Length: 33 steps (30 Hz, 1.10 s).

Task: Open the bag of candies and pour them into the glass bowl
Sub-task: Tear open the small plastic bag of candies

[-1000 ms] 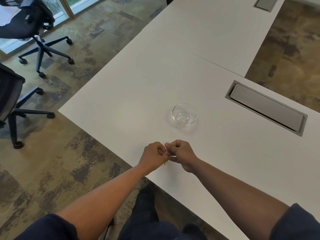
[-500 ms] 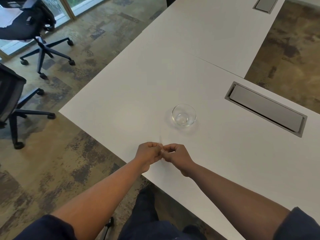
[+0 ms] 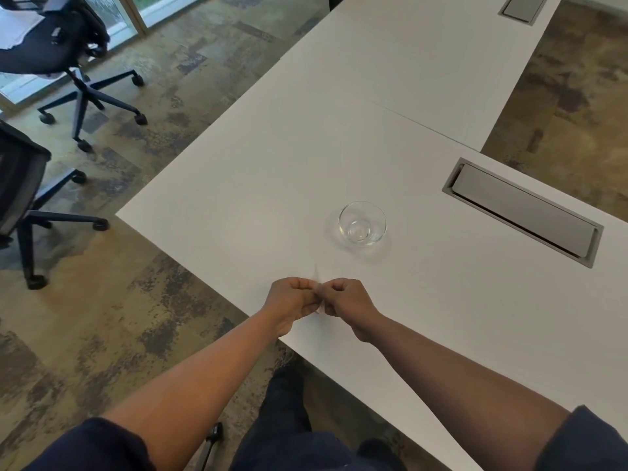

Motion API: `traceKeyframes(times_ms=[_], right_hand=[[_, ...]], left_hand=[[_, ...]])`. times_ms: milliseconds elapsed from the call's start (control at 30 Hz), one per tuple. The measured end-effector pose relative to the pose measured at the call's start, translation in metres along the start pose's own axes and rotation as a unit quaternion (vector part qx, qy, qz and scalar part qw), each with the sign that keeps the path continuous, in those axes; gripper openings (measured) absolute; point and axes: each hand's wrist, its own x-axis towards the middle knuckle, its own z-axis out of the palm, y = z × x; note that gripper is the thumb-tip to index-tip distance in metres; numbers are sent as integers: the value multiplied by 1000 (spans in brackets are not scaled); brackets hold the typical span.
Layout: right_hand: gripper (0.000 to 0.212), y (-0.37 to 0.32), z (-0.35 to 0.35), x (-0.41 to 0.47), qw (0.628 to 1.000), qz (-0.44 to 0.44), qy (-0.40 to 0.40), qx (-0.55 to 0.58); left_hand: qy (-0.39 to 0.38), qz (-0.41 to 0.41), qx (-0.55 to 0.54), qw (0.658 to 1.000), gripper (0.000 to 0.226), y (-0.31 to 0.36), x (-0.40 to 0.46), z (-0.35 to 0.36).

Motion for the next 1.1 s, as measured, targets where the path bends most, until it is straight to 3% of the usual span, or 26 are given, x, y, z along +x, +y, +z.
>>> traceKeyframes(times_ms=[167, 400, 667, 800, 967, 1100], right_hand=[[18, -4, -4, 6, 998, 41, 7, 36], [17, 1, -6, 12, 998, 37, 3, 50], [17, 2, -14, 10, 997, -20, -14, -73], [18, 3, -16, 13, 999, -2, 5, -40], [37, 1, -14, 13, 1000, 8, -11, 19], [26, -5, -17, 19, 1000, -17, -25, 0]], left_hand=[[-24, -3, 6, 1000, 18, -1, -1, -1], [-53, -57, -83, 994, 15, 0, 1, -4], [27, 32, 38, 998, 3, 5, 8, 4], [33, 44, 52, 997, 6, 8, 10, 10], [28, 68, 111, 991, 13, 10, 9, 16], [23, 72, 138, 988, 14, 11, 8, 15]])
